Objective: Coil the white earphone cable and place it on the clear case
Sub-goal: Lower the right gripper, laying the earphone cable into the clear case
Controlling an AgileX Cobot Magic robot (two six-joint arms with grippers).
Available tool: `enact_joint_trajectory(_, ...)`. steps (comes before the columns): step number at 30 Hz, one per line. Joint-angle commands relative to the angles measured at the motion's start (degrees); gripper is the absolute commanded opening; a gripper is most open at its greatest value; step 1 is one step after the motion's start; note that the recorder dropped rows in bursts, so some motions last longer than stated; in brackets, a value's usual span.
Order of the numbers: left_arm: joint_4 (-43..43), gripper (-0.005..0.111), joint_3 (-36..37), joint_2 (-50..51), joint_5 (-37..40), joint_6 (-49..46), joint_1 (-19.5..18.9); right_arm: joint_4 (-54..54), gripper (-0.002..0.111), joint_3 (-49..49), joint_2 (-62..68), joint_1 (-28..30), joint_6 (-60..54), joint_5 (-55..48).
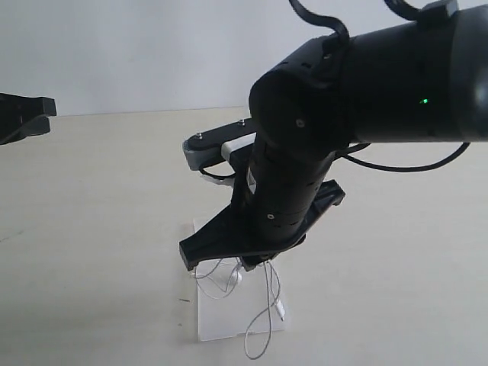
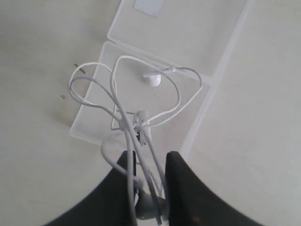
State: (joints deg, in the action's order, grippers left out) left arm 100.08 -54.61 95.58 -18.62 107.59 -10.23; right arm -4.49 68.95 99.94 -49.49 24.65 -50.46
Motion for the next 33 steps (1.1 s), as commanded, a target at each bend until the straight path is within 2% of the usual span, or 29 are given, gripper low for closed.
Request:
enact_joint_trajectory(1,-0.14,0.0,0.09,-0.5,-0.13,-0.13,-0.08,-0.64,0.0,0.02,1.49,0.31,-0.14,1.22)
enact_joint_trajectory(15,-0.14,0.0,0.09,-0.5,-0.13,-0.44,-0.08,-1.6,0.0,4.13,2.13,3.59,-1.27,1.28)
enact_joint_trajectory(25,-0.14,0.0,0.09,-0.5,-0.13,-0.68,-0.08,-1.69,0.0,4.13,6.06,3.59,-2.17,8.94)
enact_joint_trajectory(33,-0.14,0.0,0.09,-0.5,-0.13,-0.76,-0.08,-1.47,0.0,4.13,6.88,3.59,-2.17,4.72)
